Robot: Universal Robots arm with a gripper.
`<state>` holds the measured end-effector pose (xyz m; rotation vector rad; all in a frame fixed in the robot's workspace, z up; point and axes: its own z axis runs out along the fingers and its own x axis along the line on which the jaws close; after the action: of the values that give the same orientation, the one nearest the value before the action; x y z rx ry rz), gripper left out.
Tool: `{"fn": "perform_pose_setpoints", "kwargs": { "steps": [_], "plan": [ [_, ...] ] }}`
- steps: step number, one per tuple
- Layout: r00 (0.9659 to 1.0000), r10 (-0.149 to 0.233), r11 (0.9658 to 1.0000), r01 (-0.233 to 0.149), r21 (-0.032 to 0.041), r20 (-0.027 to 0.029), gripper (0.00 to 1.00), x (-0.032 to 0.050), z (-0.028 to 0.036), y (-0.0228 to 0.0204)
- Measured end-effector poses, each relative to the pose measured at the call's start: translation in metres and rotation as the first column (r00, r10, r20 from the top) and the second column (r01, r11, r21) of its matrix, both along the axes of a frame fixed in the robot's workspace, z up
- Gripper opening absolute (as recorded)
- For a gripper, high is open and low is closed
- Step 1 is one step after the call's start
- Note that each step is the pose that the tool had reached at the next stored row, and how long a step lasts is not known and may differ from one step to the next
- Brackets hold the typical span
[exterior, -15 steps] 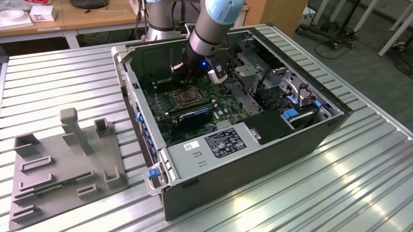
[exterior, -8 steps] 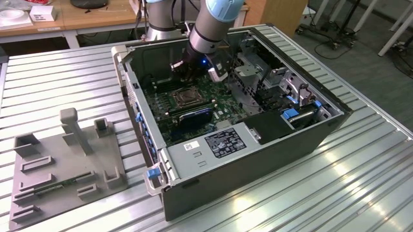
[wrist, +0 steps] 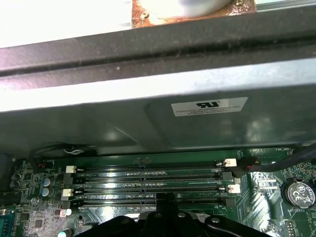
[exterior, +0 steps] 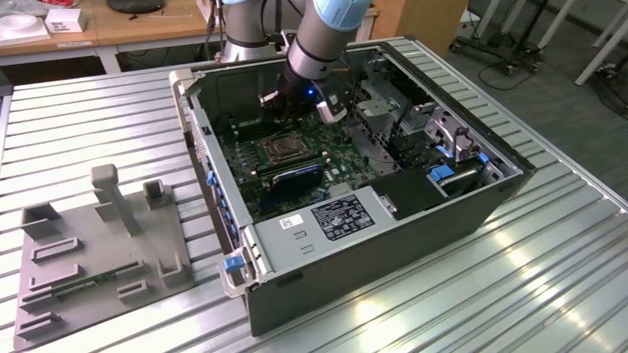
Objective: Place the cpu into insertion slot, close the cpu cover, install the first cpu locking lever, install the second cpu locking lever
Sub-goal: 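Install the first cpu locking lever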
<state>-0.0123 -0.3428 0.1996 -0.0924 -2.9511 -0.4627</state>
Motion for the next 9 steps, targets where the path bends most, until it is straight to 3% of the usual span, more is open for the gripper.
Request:
{"fn": "perform_pose_setpoints", "kwargs": {
  "steps": [1,2,7,9],
  "plan": [
    [0.9999,0.0,1.0,0.0,-0.0006,-0.0122,0.11,0.0001,0.0,0.0],
    [0.9999,0.0,1.0,0.0,-0.0009,-0.0161,0.11,0.0002,0.0001,-0.0001],
    [0.9998,0.0,1.0,0.0,0.0002,-0.018,0.11,0.0004,-0.0001,0.0],
    [0.9995,0.0,1.0,0.001,0.0031,-0.0311,0.11,0.001,0.0006,0.0]
  ]
}}
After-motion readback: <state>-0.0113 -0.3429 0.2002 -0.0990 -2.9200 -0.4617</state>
